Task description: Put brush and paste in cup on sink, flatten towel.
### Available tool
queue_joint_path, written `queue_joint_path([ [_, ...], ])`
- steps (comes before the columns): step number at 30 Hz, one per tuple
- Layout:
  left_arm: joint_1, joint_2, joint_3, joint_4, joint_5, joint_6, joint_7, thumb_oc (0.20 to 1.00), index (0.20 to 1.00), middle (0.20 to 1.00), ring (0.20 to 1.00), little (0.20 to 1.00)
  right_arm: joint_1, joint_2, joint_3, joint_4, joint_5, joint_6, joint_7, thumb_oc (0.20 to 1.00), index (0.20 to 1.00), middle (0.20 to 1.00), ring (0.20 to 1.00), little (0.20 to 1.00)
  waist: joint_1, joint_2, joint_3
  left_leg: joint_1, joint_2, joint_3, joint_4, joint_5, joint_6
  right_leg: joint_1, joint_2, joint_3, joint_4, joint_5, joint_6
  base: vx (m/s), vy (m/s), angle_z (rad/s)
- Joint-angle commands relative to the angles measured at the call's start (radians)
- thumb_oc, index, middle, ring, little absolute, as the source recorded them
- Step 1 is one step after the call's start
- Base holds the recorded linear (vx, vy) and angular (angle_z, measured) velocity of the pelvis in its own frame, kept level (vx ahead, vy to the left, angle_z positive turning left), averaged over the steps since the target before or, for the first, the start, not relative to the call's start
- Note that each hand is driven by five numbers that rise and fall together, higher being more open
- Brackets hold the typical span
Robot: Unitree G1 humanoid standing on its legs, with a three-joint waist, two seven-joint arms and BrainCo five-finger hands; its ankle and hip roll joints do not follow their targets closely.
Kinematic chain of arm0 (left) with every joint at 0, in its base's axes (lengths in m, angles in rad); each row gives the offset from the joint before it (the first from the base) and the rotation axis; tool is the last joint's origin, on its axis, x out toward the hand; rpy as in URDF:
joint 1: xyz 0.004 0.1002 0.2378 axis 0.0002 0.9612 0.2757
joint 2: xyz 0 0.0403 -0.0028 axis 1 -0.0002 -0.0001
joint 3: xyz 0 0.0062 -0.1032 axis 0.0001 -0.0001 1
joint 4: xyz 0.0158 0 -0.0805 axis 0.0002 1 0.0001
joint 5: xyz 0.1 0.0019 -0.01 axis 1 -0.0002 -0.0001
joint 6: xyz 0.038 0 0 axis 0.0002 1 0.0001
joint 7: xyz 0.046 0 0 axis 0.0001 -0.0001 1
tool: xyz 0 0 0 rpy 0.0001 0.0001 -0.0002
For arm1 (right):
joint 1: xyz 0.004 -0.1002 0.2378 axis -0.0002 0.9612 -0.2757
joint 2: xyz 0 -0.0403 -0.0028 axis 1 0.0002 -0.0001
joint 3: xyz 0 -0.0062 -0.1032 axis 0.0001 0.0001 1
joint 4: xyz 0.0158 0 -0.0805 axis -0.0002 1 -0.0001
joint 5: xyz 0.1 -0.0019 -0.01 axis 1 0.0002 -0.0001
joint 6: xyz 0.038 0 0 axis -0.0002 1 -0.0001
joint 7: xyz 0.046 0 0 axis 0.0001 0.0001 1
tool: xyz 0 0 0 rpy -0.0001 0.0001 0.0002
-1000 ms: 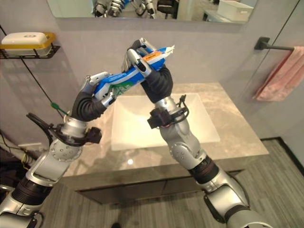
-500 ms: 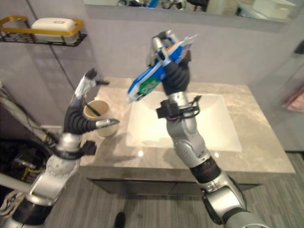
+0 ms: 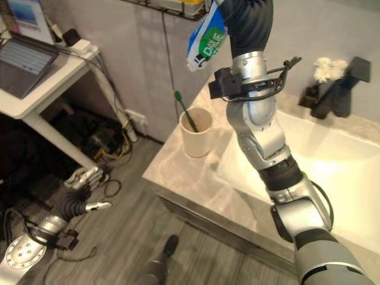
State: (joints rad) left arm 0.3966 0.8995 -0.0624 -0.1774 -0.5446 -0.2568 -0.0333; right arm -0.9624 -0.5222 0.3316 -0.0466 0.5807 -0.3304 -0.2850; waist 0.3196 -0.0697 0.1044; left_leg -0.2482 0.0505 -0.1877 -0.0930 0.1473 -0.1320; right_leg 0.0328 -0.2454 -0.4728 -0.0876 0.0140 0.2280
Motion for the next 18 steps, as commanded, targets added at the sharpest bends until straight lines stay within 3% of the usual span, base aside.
queue_joint_path([
  [1, 0.019, -0.02, 0.007, 0.0, -0.078, 0.004, -0.047, 1.0, 1.0, 1.0, 1.0, 1.0, 0.021, -0.069, -0.061, -0.073, -0.03, -0.034, 0.022, 0.2, 0.2, 0.2, 0.2, 0.2, -0.003, -0.017, -0.043, 0.04, 0.013, 0.049, 0.006, -0.053, 0.008, -0.032, -0.082, 0.033, 0.0, 0.113, 0.016, 0.01, 0.021, 0.12],
  [9, 0.061, -0.105, -0.036, 0.074, -0.145, 0.074, -0.087, 1.0, 1.0, 1.0, 1.0, 1.0, 0.117, -0.096, -0.066, -0.134, 0.042, -0.025, 0.068, 0.2, 0.2, 0.2, 0.2, 0.2, -0.026, -0.039, -0.035, 0.043, 0.018, 0.087, 0.006, -0.059, 0.019, -0.066, -0.083, 0.078, 0.0, 0.123, 0.018, 0.0, 0.011, -0.06],
  [10, 0.064, -0.107, -0.044, 0.086, -0.148, 0.087, -0.091, 1.0, 1.0, 1.0, 1.0, 1.0, 0.126, -0.06, -0.04, -0.133, 0.077, -0.022, 0.086, 0.2, 0.2, 0.2, 0.2, 0.2, -0.032, -0.04, -0.035, 0.05, 0.023, 0.102, 0.006, -0.06, 0.018, -0.07, -0.082, 0.09, 0.0, 0.126, 0.017, 0.0, 0.0, -0.42],
  [18, 0.058, -0.083, -0.079, 0.091, -0.134, 0.091, -0.108, 1.0, 1.0, 1.0, 1.0, 1.0, 0.101, -0.037, 0.045, -0.114, 0.076, 0.021, 0.103, 0.2, 0.2, 0.2, 0.2, 0.2, -0.044, -0.035, -0.033, 0.057, 0.036, 0.123, 0.006, -0.057, 0.011, -0.08, -0.078, 0.098, 0.0, 0.13, 0.017, -0.01, -0.004, -0.13],
])
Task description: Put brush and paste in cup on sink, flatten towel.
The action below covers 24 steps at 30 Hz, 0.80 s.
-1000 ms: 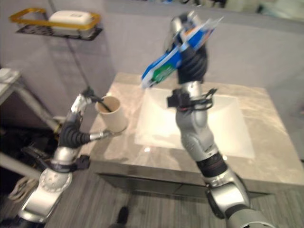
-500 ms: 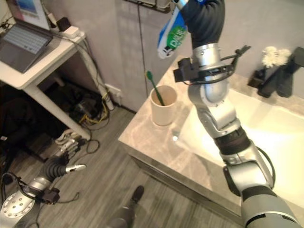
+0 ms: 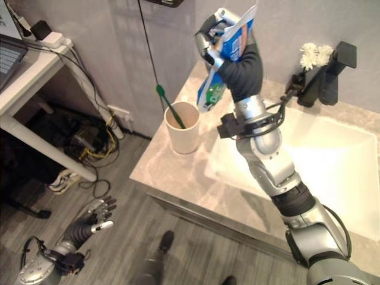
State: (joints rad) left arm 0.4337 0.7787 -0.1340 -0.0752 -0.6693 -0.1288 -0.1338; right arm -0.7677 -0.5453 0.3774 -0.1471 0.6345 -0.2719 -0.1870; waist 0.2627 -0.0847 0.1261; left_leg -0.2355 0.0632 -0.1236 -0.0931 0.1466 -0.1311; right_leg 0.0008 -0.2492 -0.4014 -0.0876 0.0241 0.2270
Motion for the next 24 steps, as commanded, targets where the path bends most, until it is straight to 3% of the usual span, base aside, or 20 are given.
queue_joint_path([
  [1, 0.018, 0.037, -0.012, -0.01, -0.008, -0.035, -0.007, 1.0, 1.0, 1.0, 1.0, 1.0, -0.101, -0.01, 0.003, -0.013, 0.023, -0.036, 0.004, 0.2, 0.2, 0.2, 0.2, 0.2, 0.012, -0.021, -0.054, 0.044, 0.024, 0.059, 0.006, -0.056, 0.01, -0.049, -0.073, 0.028, 0.0, 0.119, 0.017, 0.0, 0.0, 0.0],
  [24, 0.011, 0.026, -0.05, -0.001, 0.008, -0.031, -0.004, 1.0, 1.0, 1.0, 1.0, 1.0, -0.181, -0.025, 0.002, -0.085, -0.003, -0.055, -0.018, 0.2, 0.2, 0.2, 0.2, 0.2, 0.001, -0.048, -0.044, 0.034, 0.028, 0.068, 0.006, -0.057, 0.013, -0.069, -0.066, 0.039, 0.0, 0.126, 0.016, 0.0, 0.0, 0.0],
])
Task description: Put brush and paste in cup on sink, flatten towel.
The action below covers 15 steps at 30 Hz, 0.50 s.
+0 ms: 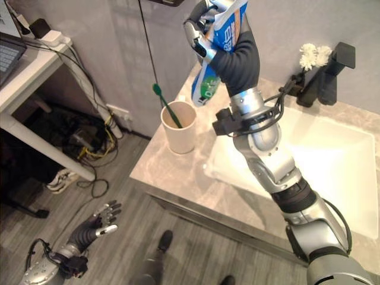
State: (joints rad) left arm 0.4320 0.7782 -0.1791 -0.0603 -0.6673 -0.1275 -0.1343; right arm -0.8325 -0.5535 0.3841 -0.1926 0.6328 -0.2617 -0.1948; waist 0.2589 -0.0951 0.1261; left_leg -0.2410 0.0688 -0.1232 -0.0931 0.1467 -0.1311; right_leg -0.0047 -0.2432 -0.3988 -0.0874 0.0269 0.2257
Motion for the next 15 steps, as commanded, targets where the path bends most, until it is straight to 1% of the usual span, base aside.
queue_joint_path([
  [1, 0.012, 0.027, -0.006, -0.017, 0.008, -0.033, -0.001, 1.0, 1.0, 1.0, 1.0, 1.0, -0.129, -0.014, 0.002, -0.037, -0.004, -0.064, -0.013, 0.2, 0.2, 0.2, 0.2, 0.2, 0.005, -0.038, -0.042, 0.038, 0.022, 0.067, 0.006, -0.057, 0.013, -0.065, -0.073, 0.036, 0.0, 0.124, 0.017, 0.0, 0.0, 0.0],
  [10, 0.015, 0.02, -0.004, -0.01, 0.007, -0.031, 0.004, 1.0, 1.0, 1.0, 1.0, 1.0, -0.122, -0.011, 0.018, -0.037, -0.003, -0.053, -0.014, 0.2, 0.2, 0.2, 0.2, 0.2, 0.008, -0.04, -0.034, 0.027, 0.021, 0.064, 0.006, -0.054, 0.012, -0.07, -0.072, 0.032, 0.0, 0.124, 0.016, 0.0, 0.0, 0.0],
  [12, 0.009, 0.015, -0.004, -0.005, 0.015, -0.029, 0.014, 1.0, 1.0, 1.0, 1.0, 1.0, -0.098, 0.002, 0.028, -0.049, 0.003, -0.039, -0.011, 0.2, 0.2, 0.2, 0.2, 0.2, 0.007, -0.043, -0.028, 0.024, 0.022, 0.063, 0.006, -0.052, 0.013, -0.073, -0.071, 0.034, 0.0, 0.124, 0.015, 0.0, 0.0, 0.0],
  [15, 0.009, 0.009, -0.009, -0.007, 0.025, -0.029, 0.021, 1.0, 1.0, 1.0, 1.0, 1.0, -0.091, 0.0, 0.059, -0.051, 0.005, -0.02, 0.005, 0.2, 0.2, 0.2, 0.2, 0.2, 0.001, -0.048, -0.02, 0.022, 0.024, 0.071, 0.006, -0.051, 0.013, -0.081, -0.069, 0.041, 0.0, 0.126, 0.015, 0.0, 0.0, 0.0],
])
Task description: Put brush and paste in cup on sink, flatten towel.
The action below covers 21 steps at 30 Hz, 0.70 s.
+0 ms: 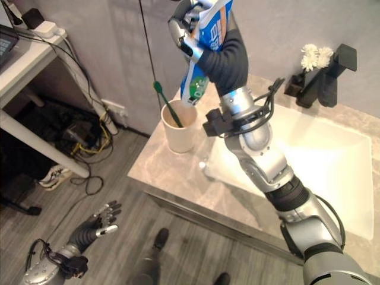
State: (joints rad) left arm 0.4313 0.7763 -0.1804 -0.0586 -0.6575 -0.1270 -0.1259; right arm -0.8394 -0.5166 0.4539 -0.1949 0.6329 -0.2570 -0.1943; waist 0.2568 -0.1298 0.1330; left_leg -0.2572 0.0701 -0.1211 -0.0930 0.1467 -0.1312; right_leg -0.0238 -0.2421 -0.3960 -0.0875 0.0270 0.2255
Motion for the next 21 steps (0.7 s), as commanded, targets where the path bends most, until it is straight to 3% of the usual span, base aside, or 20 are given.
queue_joint_path([
  [1, 0.013, 0.009, -0.005, -0.013, 0.015, -0.03, 0.016, 1.0, 1.0, 1.0, 1.0, 1.0, -0.081, -0.036, -0.003, -0.046, 0.007, -0.021, 0.007, 0.2, 0.2, 0.2, 0.2, 0.2, 0.001, -0.014, -0.024, 0.038, 0.023, 0.072, 0.006, -0.051, 0.014, -0.065, -0.07, 0.04, 0.0, 0.127, 0.015, -0.03, 0.018, -0.05],
  [14, 0.007, 0.007, -0.014, -0.025, 0.016, -0.034, 0.024, 1.0, 1.0, 1.0, 1.0, 1.0, -0.065, -0.039, 0.033, -0.033, 0.023, 0.0, 0.026, 0.2, 0.2, 0.2, 0.2, 0.2, -0.007, -0.02, -0.008, 0.03, 0.027, 0.084, 0.006, -0.05, 0.015, -0.082, -0.066, 0.055, 0.0, 0.129, 0.014, 0.0, 0.002, -0.01],
  [15, 0.007, 0.007, -0.015, -0.025, 0.016, -0.034, 0.024, 1.0, 1.0, 1.0, 1.0, 1.0, -0.064, -0.04, 0.037, -0.031, 0.027, 0.001, 0.029, 0.385, 0.385, 0.385, 0.385, 0.385, -0.007, -0.021, -0.008, 0.03, 0.027, 0.085, 0.006, -0.05, 0.014, -0.083, -0.066, 0.055, 0.0, 0.13, 0.014, -0.01, 0.005, -0.06],
  [16, 0.01, 0.006, -0.013, -0.034, 0.018, -0.037, 0.023, 1.0, 1.0, 1.0, 1.0, 1.0, -0.069, -0.048, 0.045, -0.031, 0.034, 0.003, 0.038, 1.0, 1.0, 1.0, 1.0, 1.0, -0.009, -0.022, -0.006, 0.029, 0.028, 0.088, 0.006, -0.049, 0.014, -0.085, -0.065, 0.057, 0.0, 0.13, 0.014, -0.01, 0.005, -0.07],
  [21, 0.008, 0.004, -0.015, -0.035, 0.013, -0.038, 0.024, 1.0, 1.0, 1.0, 1.0, 1.0, -0.081, -0.047, 0.043, -0.021, 0.039, -0.001, 0.033, 1.0, 1.0, 1.0, 1.0, 1.0, -0.01, -0.022, -0.004, 0.029, 0.029, 0.09, 0.006, -0.05, 0.016, -0.089, -0.063, 0.061, 0.0, 0.132, 0.014, -0.01, 0.001, -0.03],
])
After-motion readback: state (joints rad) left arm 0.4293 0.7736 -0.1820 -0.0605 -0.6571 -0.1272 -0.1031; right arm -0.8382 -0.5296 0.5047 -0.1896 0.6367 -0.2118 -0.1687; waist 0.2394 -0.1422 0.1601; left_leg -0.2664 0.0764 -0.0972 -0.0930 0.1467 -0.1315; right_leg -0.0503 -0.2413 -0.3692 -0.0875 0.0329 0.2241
